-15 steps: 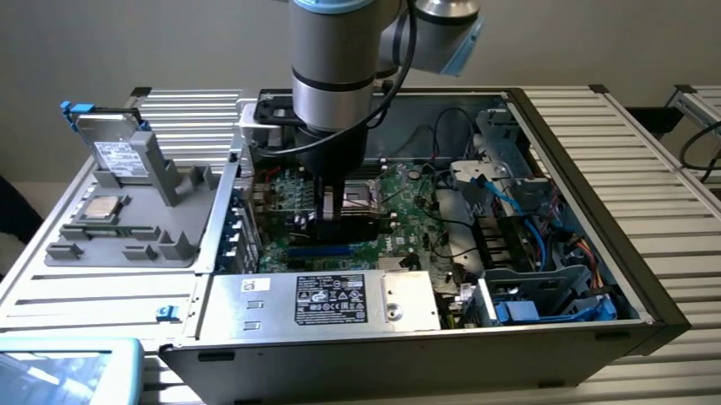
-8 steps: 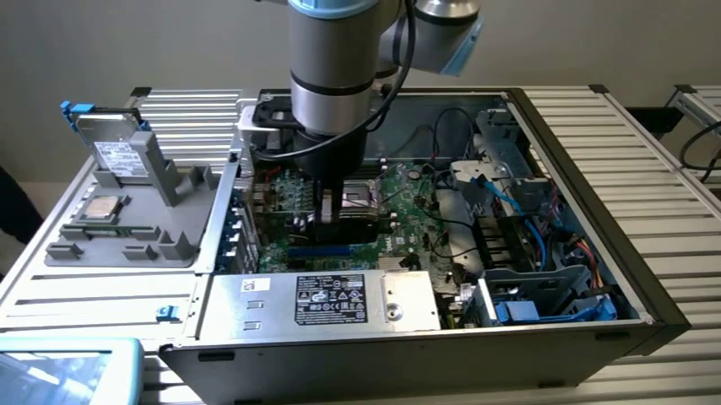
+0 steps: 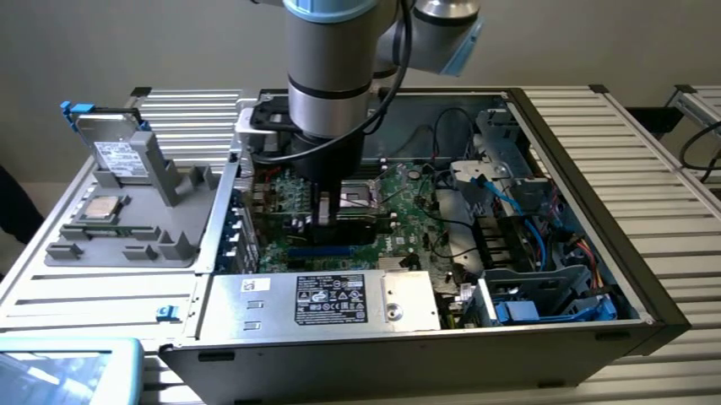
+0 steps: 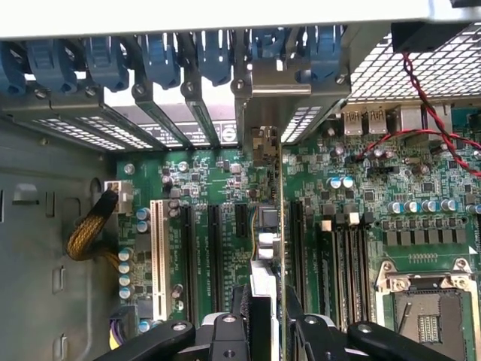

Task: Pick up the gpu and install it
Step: 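Insert the gpu into the slot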

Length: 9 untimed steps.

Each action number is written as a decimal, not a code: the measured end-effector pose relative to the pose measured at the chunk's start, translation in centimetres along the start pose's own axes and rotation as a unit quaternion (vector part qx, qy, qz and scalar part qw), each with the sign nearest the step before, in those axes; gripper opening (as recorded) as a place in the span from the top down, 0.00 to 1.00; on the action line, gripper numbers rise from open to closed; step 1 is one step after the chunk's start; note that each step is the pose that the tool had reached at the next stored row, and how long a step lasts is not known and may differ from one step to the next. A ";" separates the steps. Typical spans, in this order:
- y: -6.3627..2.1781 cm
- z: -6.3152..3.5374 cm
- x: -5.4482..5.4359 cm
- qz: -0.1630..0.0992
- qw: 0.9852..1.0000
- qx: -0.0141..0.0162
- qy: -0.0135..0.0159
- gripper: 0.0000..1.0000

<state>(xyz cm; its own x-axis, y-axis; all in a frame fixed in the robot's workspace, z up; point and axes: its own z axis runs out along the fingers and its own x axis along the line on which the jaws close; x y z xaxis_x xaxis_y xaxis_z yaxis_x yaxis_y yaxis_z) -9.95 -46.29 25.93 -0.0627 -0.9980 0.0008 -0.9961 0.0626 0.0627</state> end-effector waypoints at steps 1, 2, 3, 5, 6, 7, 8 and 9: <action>0.04 0.02 0.0 0.000 1.000 0.000 0.000 0.71; 0.09 0.05 0.0 0.000 1.000 0.000 0.000 0.71; 0.13 0.08 0.0 0.000 1.000 0.000 0.000 0.71; 0.14 0.10 0.0 0.000 1.000 0.000 0.000 0.71; 0.14 0.16 0.0 0.000 1.000 0.000 0.000 0.71; 0.15 0.22 0.0 0.000 1.000 0.000 0.000 0.71; 0.15 0.27 0.0 0.000 1.000 0.000 0.000 0.71; 0.15 0.33 0.0 0.000 1.000 0.000 0.000 0.71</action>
<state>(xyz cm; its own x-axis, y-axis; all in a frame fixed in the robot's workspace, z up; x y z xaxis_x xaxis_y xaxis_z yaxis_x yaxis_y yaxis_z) -10.12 -46.29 25.60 -0.0629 -0.9980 0.0008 -0.9961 0.0628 0.0626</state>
